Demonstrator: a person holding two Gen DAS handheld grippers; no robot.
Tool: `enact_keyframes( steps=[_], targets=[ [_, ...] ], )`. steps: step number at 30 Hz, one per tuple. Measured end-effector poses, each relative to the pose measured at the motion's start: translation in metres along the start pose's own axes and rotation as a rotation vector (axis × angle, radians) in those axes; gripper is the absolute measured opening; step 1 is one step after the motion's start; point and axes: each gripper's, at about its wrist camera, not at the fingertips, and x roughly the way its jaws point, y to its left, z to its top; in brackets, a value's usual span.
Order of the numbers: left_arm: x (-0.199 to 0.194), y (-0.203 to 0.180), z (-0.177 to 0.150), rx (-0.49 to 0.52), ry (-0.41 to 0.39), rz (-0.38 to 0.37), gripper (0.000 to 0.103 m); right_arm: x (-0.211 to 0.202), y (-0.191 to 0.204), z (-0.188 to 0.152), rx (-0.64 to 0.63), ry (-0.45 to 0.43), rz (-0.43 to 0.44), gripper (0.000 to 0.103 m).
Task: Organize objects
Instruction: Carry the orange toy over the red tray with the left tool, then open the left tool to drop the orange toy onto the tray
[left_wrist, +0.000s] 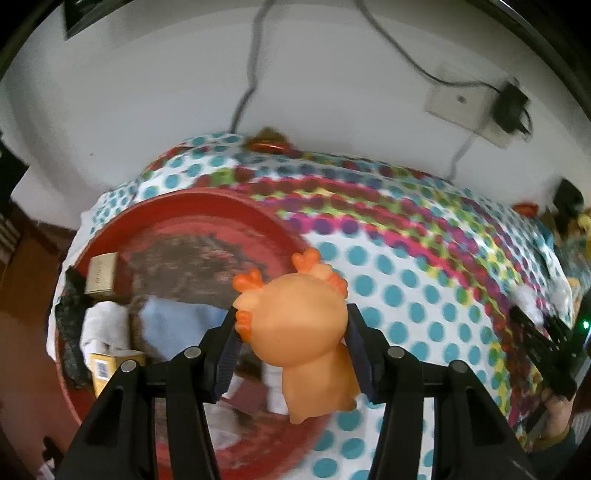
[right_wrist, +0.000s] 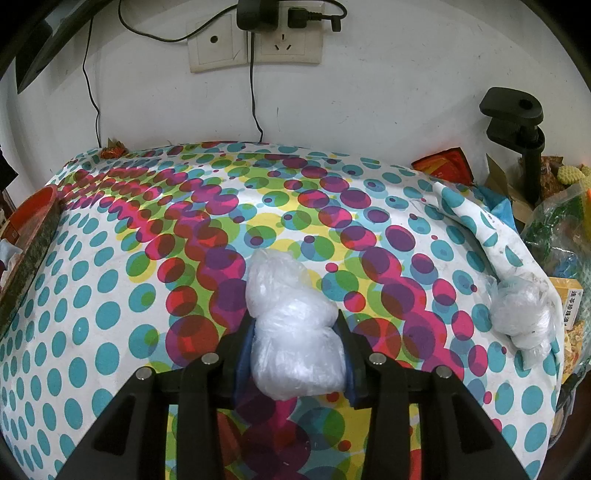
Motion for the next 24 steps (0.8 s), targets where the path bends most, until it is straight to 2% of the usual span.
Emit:
enact_keyframes(
  steps=[7, 13, 24],
  targets=[
    [0.011, 0.061, 0.010, -0.101, 0.006, 0.063, 0.050, 0.000, 0.000, 0.000, -0.002, 0.000, 0.001, 0.040],
    [0.033, 0.096, 0.006, -0.158, 0.036, 0.099, 0.050, 0.000, -0.001, 0.000, -0.003, 0.000, 0.002, 0.040],
    [0.048, 0.114, 0.004, -0.177, 0.054, 0.066, 0.051, 0.000, -0.001, 0.000, -0.006, 0.000, 0.003, 0.040]
  ],
)
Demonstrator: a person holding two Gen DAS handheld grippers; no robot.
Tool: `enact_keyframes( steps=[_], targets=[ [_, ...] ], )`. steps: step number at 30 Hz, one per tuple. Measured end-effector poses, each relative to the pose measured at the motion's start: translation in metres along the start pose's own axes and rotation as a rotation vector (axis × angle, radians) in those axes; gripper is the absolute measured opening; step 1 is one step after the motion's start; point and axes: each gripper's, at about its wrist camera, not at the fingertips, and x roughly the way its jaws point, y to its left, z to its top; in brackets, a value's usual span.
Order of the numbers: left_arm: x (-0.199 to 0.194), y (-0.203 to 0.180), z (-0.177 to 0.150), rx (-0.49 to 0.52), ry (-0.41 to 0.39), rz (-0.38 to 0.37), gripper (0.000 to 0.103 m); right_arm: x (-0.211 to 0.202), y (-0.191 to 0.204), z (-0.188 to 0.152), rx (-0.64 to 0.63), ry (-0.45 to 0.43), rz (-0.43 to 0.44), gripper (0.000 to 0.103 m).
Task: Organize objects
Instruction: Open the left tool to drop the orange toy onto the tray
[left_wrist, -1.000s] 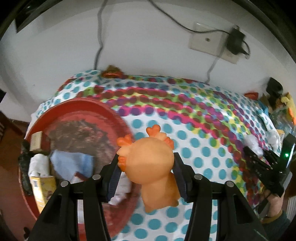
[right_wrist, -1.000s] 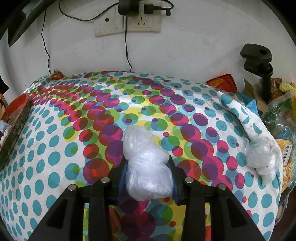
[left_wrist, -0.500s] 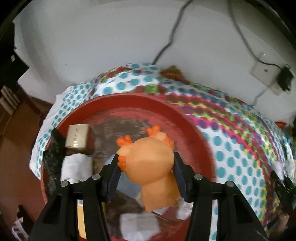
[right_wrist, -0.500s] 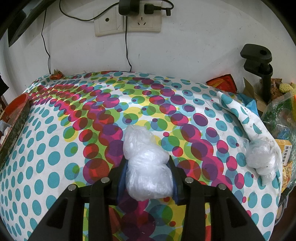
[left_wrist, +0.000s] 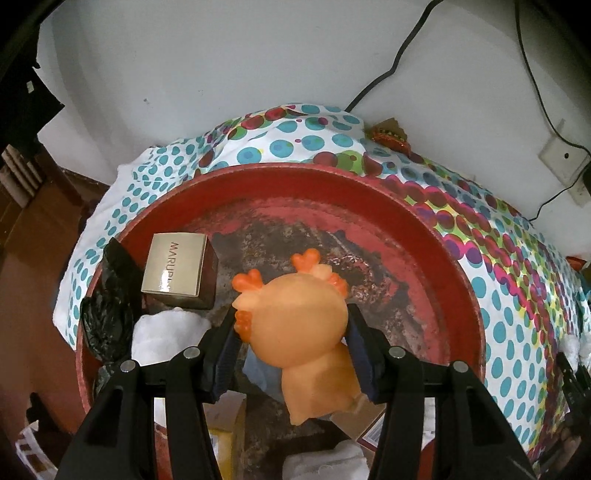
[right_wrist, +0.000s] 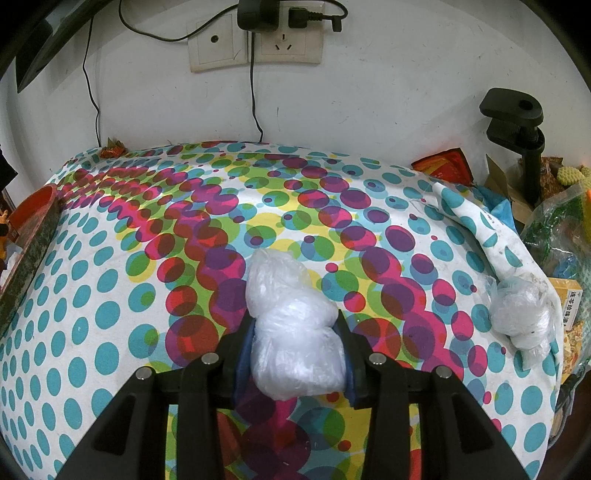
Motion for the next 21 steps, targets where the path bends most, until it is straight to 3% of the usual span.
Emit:
enact_keyframes(
  steps=[5, 12, 14, 19, 21],
  targets=[
    [-0.001, 0.002, -0.001, -0.003, -0.009, -0.021, 0.052, 0.000, 0.000, 0.000, -0.001, 0.000, 0.001, 0.040],
    [-0.010, -0.001, -0.004, 0.038, -0.051, 0.005, 0.055, 0.000, 0.000, 0.000, -0.015, 0.000, 0.015, 0.040],
    [-0.014, -0.001, -0.004, 0.041, -0.063, 0.009, 0.059, 0.000, 0.000, 0.000, -0.015, 0.000, 0.015, 0.040],
    [-0.035, -0.006, -0.009, 0.073, -0.118, 0.018, 0.082, -0.001, 0.000, 0.000, -0.018, 0.000, 0.013, 0.040],
    [-0.044, -0.009, -0.011, 0.097, -0.139, 0.031, 0.084, -0.001, -0.001, 0.001, -0.017, 0.000, 0.014, 0.040]
  ],
)
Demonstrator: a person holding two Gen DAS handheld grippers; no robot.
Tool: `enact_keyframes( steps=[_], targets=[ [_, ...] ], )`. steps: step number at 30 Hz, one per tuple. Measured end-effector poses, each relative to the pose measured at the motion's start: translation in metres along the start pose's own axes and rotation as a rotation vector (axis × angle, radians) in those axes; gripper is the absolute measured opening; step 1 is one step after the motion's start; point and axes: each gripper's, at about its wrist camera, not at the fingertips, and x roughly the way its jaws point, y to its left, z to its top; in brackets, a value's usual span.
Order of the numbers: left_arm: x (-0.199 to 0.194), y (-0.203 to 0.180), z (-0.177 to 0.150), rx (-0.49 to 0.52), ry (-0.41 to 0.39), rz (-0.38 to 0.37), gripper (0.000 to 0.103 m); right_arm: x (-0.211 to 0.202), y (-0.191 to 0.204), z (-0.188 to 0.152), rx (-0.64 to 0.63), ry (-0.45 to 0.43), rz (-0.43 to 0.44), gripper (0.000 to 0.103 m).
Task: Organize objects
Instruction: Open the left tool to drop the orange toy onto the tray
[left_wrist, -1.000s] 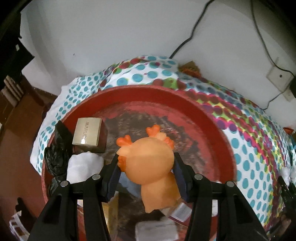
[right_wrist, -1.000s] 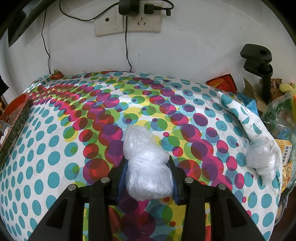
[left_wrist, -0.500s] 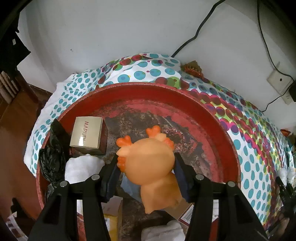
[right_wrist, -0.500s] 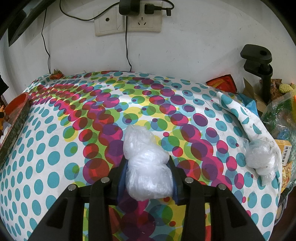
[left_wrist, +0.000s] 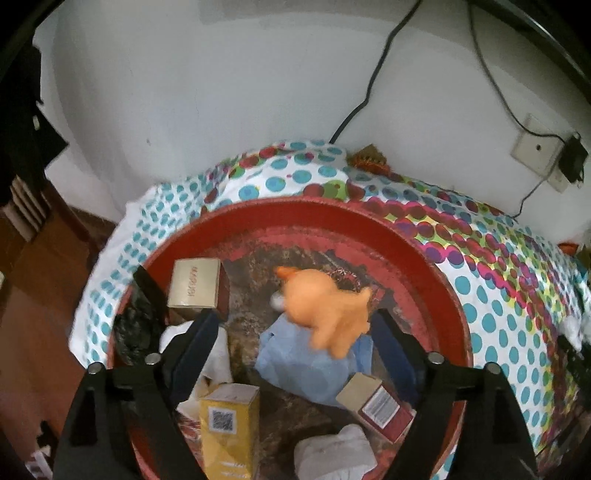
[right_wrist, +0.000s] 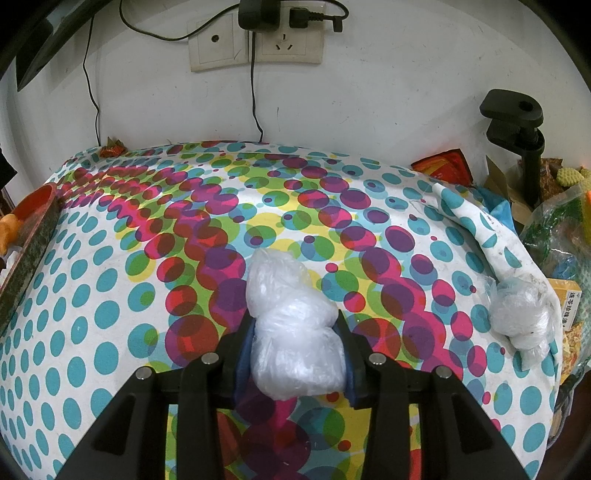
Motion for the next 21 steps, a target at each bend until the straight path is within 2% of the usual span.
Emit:
enact_keyframes(
  steps=[6, 11, 21],
  targets=[
    [-0.022, 0.001, -0.009, -0.008, -0.027, -0.021, 0.092, 0.000, 0.001, 0.000, -0.013, 0.001, 0.011, 0.040],
    [-0.037, 0.010, -0.025, -0.031, -0.044, -0.024, 0.094, 0.000, 0.001, 0.000, -0.014, 0.001, 0.012, 0.040],
    [-0.056, 0.020, -0.058, 0.013, -0.068, 0.032, 0.096, 0.000, 0.000, 0.001, -0.014, 0.001, 0.015, 0.040]
  ],
)
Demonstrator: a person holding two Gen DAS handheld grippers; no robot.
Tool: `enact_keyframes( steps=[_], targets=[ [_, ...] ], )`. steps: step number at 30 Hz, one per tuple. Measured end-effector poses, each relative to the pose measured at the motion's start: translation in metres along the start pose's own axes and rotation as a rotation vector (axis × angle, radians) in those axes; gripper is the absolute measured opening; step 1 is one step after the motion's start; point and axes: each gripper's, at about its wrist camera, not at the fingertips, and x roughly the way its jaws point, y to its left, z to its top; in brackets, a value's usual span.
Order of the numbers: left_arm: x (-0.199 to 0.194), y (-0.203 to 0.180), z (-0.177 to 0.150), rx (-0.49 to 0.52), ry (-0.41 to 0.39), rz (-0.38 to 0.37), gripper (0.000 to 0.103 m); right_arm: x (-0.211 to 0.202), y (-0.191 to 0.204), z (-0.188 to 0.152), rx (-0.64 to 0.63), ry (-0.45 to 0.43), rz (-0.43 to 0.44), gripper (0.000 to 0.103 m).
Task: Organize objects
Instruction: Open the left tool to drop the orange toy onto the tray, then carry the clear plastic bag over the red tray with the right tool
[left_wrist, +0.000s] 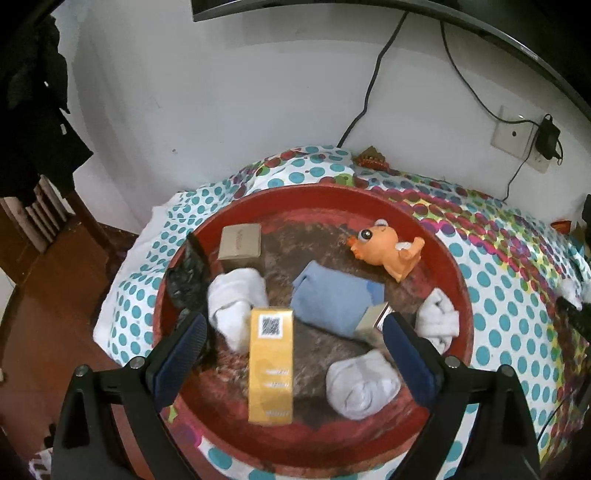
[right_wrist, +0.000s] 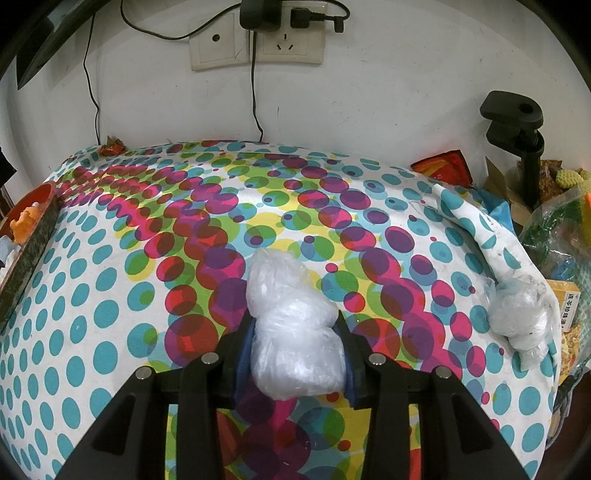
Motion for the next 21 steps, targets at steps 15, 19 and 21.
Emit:
enact_keyframes(
  steps=[15, 19, 21],
  targets=[
    [-0.010, 0.019, -0.028, -0.103, -0.012, 0.001, 0.102, 0.000, 0.001, 0.001, 0.064, 0.018, -0.075, 0.038],
    [-0.009, 0.026, -0.032, -0.124, -0.010, 0.005, 0.102, -0.003, -0.002, 0.002, 0.081, 0.038, -0.085, 0.038],
    [-0.009, 0.030, -0.034, -0.132, -0.013, 0.015, 0.102, -0.008, -0.002, 0.004, 0.073, 0.034, -0.091, 0.038]
  ],
)
